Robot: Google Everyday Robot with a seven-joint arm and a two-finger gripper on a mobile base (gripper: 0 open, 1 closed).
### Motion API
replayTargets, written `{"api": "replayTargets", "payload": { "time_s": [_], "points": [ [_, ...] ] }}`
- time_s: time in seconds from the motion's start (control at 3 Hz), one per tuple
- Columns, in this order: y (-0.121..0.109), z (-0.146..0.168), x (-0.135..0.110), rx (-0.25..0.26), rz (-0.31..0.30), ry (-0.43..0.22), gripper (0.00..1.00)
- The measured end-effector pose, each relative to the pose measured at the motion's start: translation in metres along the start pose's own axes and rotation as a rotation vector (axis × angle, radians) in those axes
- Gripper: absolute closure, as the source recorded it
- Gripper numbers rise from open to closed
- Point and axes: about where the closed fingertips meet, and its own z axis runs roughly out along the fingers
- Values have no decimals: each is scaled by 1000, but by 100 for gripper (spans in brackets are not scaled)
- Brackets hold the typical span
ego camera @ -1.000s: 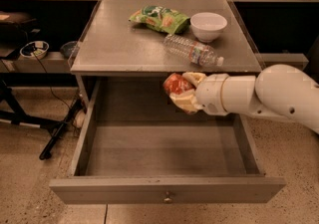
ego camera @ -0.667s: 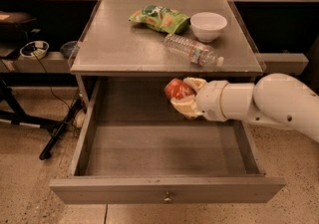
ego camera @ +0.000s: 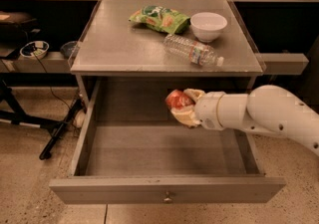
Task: Place coke can into top drawer
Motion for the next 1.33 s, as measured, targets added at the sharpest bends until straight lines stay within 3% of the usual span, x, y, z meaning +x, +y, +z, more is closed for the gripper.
{"api": "replayTargets", "payload": {
  "time_s": [0.67,1.0,1.33],
  "points": [
    [8,13,25,-27,41,54,100],
    [11,16,25,-24,36,48,100],
    [16,38,48,-40,52,42,100]
  ]
}}
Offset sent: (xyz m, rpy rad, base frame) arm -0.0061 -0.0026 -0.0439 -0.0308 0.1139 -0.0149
